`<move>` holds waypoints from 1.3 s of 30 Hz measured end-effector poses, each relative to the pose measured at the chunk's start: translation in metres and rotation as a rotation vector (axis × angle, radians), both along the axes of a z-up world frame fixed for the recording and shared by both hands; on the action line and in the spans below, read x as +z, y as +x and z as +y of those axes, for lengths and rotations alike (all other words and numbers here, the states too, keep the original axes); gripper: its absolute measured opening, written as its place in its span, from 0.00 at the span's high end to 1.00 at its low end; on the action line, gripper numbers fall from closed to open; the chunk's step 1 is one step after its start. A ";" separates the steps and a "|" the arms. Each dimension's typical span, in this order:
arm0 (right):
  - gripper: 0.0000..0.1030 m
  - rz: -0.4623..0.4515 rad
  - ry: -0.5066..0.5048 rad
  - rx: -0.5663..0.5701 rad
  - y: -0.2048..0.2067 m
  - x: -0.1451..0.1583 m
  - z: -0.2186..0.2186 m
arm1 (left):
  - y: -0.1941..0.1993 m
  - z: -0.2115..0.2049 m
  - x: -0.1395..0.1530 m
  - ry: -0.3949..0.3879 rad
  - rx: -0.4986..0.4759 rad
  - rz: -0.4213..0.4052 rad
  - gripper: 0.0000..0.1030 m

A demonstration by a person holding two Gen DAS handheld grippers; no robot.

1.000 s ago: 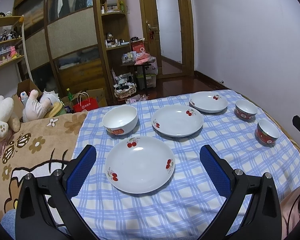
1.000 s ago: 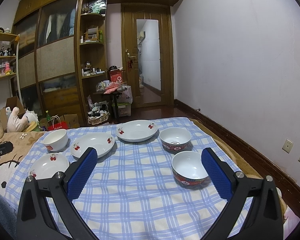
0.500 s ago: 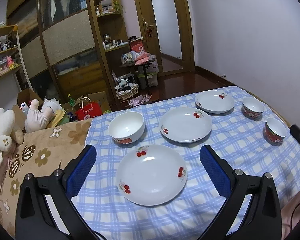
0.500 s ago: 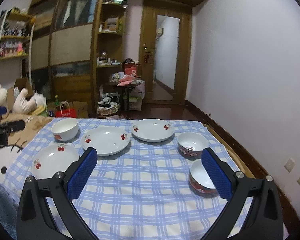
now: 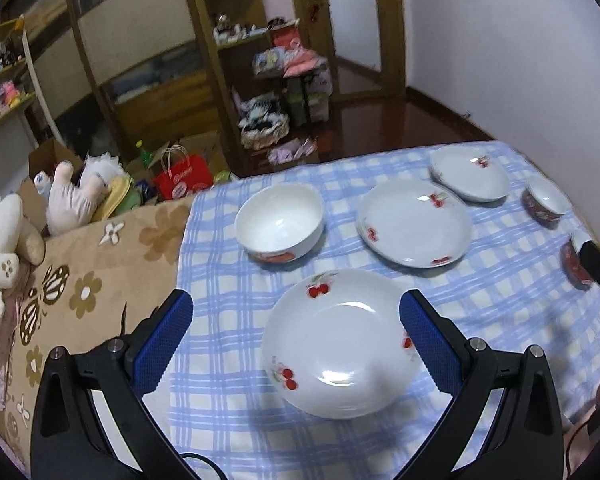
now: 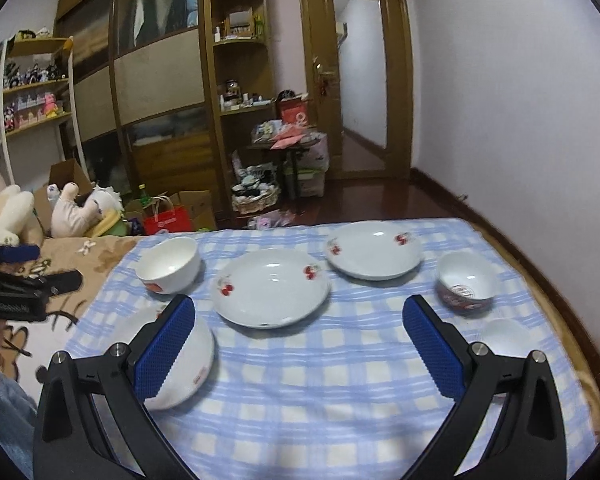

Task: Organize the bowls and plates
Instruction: 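Move the left tool to the large cherry plate and grasp its rim, then lift the cherry plate by its rim with the left tool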

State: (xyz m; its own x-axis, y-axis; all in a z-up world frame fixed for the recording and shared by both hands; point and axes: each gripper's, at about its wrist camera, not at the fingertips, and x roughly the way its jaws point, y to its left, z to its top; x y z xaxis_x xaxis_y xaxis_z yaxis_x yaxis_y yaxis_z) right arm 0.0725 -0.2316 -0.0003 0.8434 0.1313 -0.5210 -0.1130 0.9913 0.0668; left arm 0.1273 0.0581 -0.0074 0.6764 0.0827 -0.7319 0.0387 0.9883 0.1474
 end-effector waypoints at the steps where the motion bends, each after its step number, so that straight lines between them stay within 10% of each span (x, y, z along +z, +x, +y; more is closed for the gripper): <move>1: 0.00 0.015 0.002 0.000 0.007 -0.004 0.004 | 0.004 0.003 -0.004 -0.004 0.008 0.011 0.01; 28: 0.00 0.324 -0.040 0.201 0.088 -0.132 0.076 | 0.068 0.056 -0.149 0.035 0.141 0.509 0.02; 32: 0.04 0.357 -0.045 0.215 0.088 -0.138 0.080 | 0.067 0.053 -0.154 -0.005 0.124 0.538 0.21; 39: 0.44 0.409 -0.055 0.261 0.088 -0.151 0.086 | 0.067 0.058 -0.159 -0.144 0.125 0.569 0.75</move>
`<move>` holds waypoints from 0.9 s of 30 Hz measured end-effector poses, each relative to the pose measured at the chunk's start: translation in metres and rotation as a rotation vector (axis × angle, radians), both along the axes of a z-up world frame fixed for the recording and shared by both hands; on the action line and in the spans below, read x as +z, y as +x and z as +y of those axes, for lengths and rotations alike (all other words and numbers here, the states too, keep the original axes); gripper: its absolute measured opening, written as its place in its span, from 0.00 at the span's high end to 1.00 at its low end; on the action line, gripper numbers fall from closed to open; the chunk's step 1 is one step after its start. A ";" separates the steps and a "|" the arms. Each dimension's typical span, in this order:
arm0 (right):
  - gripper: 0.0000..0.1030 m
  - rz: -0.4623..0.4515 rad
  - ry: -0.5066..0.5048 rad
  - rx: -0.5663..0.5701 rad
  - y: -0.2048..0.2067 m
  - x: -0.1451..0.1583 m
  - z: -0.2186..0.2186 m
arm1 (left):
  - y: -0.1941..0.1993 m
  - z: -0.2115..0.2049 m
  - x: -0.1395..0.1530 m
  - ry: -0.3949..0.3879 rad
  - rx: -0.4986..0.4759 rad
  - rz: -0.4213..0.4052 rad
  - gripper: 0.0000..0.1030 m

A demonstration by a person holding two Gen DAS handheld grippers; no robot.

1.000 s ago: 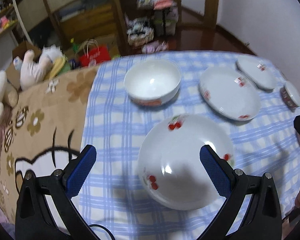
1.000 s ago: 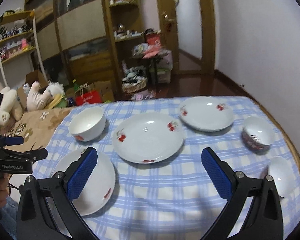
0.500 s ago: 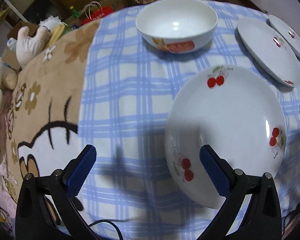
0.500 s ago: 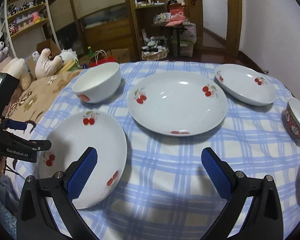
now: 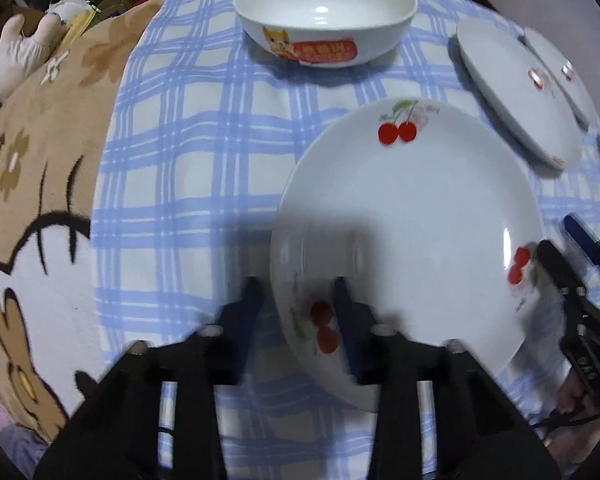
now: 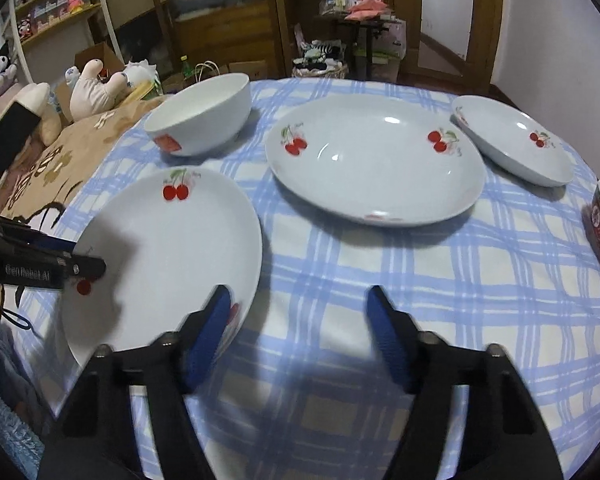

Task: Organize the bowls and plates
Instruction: 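Lift the cherry plate by its rim with the left tool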

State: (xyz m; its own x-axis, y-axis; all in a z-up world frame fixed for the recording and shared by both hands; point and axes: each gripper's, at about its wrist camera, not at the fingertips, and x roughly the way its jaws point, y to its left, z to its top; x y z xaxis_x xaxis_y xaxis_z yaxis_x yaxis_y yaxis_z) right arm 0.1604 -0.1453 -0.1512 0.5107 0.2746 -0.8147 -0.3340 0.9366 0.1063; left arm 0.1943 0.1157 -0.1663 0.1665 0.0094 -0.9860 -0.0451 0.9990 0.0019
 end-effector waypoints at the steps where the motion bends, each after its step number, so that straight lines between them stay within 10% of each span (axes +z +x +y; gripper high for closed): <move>1: 0.48 0.006 0.020 0.002 0.001 -0.001 0.000 | 0.002 0.001 0.000 -0.010 0.011 -0.001 0.77; 9: 0.84 0.018 0.079 0.053 0.001 -0.004 0.011 | 0.013 0.004 0.001 -0.049 0.085 -0.022 0.79; 27: 0.90 0.052 0.003 -0.014 -0.010 -0.001 0.014 | -0.003 -0.006 0.009 -0.032 0.100 -0.052 0.82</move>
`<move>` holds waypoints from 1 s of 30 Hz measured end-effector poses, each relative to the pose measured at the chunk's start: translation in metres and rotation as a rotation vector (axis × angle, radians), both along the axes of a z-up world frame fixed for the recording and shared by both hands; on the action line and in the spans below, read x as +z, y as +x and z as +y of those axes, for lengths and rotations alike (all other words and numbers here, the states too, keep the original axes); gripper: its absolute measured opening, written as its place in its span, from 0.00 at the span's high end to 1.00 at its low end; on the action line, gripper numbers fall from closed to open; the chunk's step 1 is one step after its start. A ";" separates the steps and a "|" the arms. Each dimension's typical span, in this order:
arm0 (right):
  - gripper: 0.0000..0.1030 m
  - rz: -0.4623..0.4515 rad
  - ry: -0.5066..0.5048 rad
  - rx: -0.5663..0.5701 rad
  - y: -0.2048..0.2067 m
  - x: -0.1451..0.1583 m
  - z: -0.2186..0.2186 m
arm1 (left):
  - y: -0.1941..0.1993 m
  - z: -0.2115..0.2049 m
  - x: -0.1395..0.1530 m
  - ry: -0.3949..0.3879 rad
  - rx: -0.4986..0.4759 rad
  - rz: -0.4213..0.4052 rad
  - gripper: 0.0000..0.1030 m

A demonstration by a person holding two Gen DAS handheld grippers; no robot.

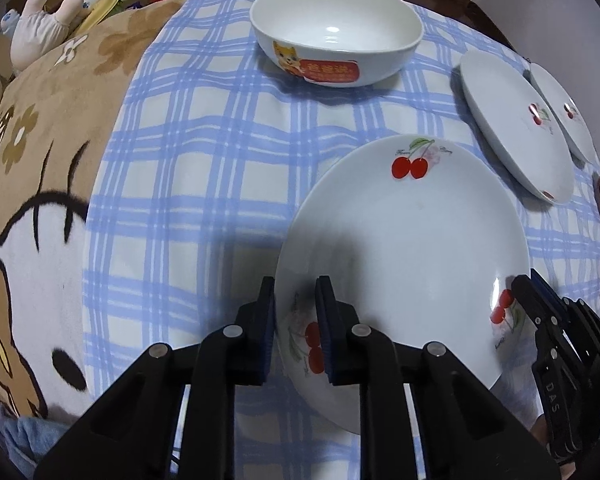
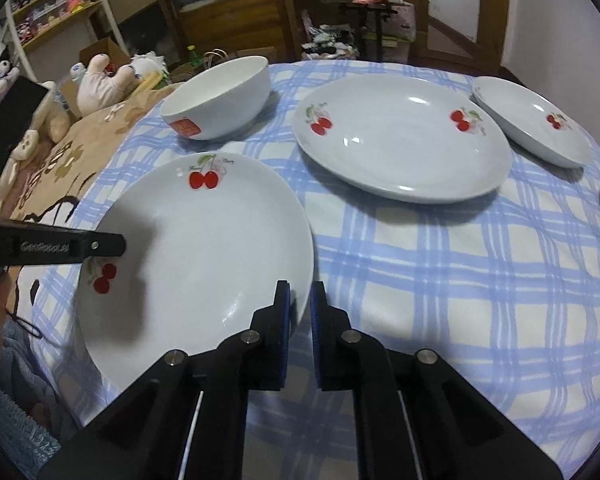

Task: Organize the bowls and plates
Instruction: 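Lift the cherry plate by its rim with the left tool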

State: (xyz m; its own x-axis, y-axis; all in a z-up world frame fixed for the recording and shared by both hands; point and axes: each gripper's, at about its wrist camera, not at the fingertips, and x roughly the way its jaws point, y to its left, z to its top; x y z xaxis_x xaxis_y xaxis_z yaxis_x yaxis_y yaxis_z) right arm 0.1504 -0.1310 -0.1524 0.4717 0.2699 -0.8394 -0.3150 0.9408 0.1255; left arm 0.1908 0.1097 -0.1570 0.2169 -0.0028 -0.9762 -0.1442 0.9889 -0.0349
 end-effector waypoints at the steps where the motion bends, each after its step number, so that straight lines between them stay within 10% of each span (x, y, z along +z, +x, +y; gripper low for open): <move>1: 0.90 0.004 0.003 -0.008 -0.002 0.001 -0.002 | -0.004 0.000 0.001 -0.002 0.001 -0.001 0.83; 30: 0.91 -0.080 0.033 -0.206 -0.059 0.093 -0.147 | -0.025 -0.122 0.095 -0.163 -0.193 -0.235 0.88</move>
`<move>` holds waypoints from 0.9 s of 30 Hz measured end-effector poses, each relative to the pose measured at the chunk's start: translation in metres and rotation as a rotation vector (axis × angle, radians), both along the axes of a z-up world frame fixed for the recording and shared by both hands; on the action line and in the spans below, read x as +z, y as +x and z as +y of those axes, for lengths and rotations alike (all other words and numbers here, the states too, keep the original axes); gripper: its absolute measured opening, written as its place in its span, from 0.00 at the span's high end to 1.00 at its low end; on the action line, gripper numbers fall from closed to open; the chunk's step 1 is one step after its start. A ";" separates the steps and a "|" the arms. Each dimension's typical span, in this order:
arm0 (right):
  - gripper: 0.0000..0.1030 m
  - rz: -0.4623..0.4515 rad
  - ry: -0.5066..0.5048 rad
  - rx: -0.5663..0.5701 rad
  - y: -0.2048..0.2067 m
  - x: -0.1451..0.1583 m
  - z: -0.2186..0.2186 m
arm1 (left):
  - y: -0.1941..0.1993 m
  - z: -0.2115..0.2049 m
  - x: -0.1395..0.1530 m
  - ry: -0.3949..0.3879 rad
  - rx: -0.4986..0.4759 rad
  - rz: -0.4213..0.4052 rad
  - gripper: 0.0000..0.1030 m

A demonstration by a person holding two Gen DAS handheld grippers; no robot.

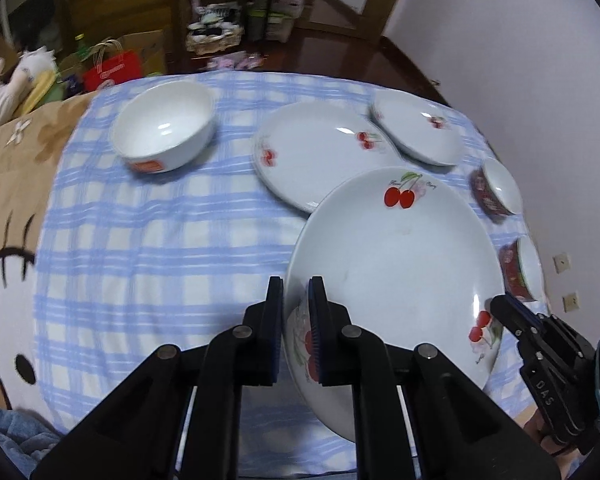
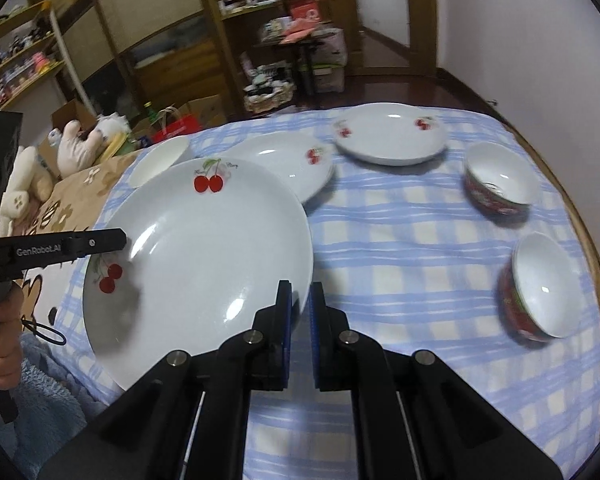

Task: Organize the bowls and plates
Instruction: 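Lift the cherry plate by its rim with the left tool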

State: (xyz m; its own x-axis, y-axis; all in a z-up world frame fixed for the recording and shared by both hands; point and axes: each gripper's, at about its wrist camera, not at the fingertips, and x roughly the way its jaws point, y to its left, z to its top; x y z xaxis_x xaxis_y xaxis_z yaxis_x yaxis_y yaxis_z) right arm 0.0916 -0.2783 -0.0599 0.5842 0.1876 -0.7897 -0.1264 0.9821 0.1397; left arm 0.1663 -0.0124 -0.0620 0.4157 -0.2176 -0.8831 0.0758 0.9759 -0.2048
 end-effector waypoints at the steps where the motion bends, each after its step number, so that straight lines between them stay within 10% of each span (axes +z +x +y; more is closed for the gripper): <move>1: 0.91 -0.001 -0.001 -0.012 -0.002 -0.001 -0.007 | 0.001 -0.008 0.001 -0.004 -0.019 -0.001 0.88; 27: 0.91 0.111 -0.008 -0.154 -0.001 -0.050 -0.079 | 0.018 -0.088 -0.064 -0.005 -0.179 0.085 0.88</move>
